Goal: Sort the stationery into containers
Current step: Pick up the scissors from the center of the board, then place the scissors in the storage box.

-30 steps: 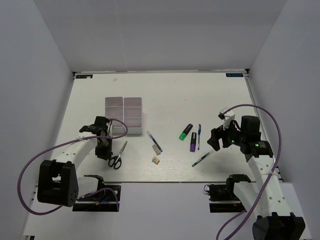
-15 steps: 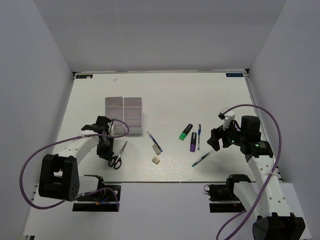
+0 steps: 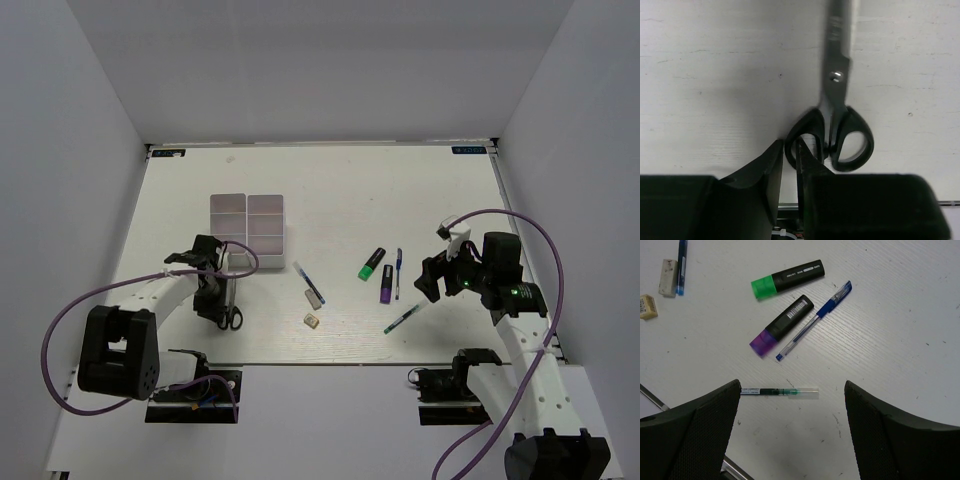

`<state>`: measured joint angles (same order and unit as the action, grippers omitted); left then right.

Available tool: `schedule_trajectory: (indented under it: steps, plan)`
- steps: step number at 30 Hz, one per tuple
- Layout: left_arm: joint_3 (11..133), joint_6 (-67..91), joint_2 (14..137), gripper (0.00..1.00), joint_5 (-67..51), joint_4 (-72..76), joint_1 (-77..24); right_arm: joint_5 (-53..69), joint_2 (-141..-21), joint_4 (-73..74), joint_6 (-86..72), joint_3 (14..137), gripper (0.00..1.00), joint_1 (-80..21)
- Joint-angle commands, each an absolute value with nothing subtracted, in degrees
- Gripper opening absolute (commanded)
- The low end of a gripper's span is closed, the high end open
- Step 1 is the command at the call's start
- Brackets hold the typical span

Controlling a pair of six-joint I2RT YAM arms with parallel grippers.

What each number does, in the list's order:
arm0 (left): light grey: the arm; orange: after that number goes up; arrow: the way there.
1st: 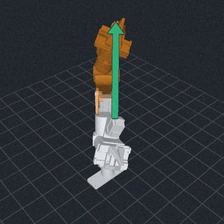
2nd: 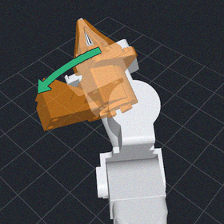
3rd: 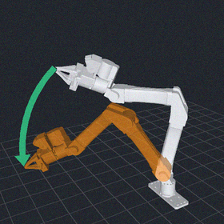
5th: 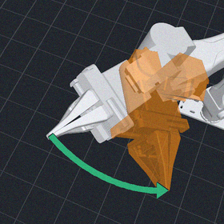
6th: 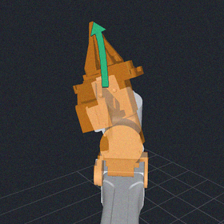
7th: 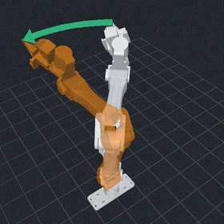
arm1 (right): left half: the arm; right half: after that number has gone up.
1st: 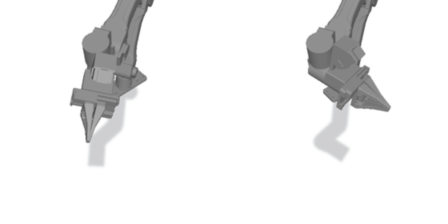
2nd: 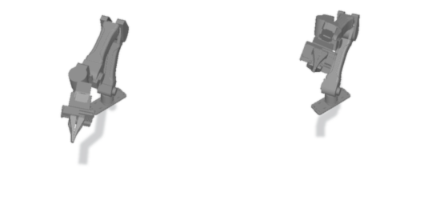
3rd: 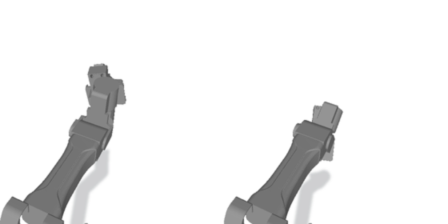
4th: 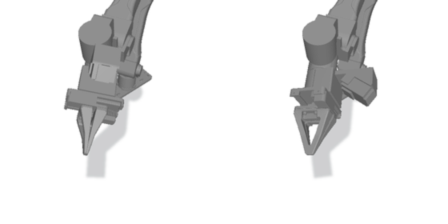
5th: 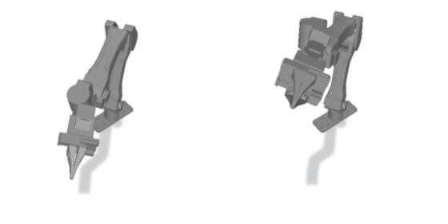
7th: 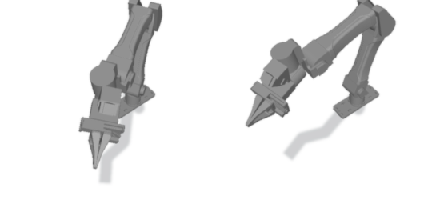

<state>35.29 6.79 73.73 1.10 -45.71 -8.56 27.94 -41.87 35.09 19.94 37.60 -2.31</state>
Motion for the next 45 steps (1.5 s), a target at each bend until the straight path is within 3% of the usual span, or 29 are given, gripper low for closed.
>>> schedule_trajectory:
  steps: [1,4,8,13,21,27,32,45]
  plan:
    - [33.8,5.5,74.4,0.28,2.5,-42.5,-8.2,29.4,-40.8,35.2,20.2,38.5,0.86,-2.3]
    - [32.6,5.2,74.6,0.33,2.4,-40.8,-8.3,29.3,-40.5,35.2,20.1,38.5,0.86,-2.3]
    - [32.5,5.3,75.7,0.32,3.1,-40.2,-8.3,29.4,-40.4,35.2,20.2,38.7,0.86,-2.2]
    - [32.8,5.6,75.2,0.0,3.2,-41.0,-8.4,29.4,-40.2,35.2,20.2,38.5,0.86,-2.3]
    - [34.6,7.3,63.0,0.0,0.5,-46.5,-12.6,29.9,-39.7,35.3,20.2,38.5,0.86,-2.2]
    - [44.7,8.0,54.0,0.0,-7.4,-58.7,-17.2,30.3,-40.1,35.2,20.1,38.6,0.86,-2.3]
    - [51.1,10.7,52.7,0.0,-11.0,-56.6,-17.8,30.3,-40.3,35.2,20.0,38.7,0.86,-2.3]
    - [84.8,41.6,83.4,0.0,-29.2,-49.1,-17.5,28.7,-40.8,34.5,20.0,38.1,0.86,-2.2]
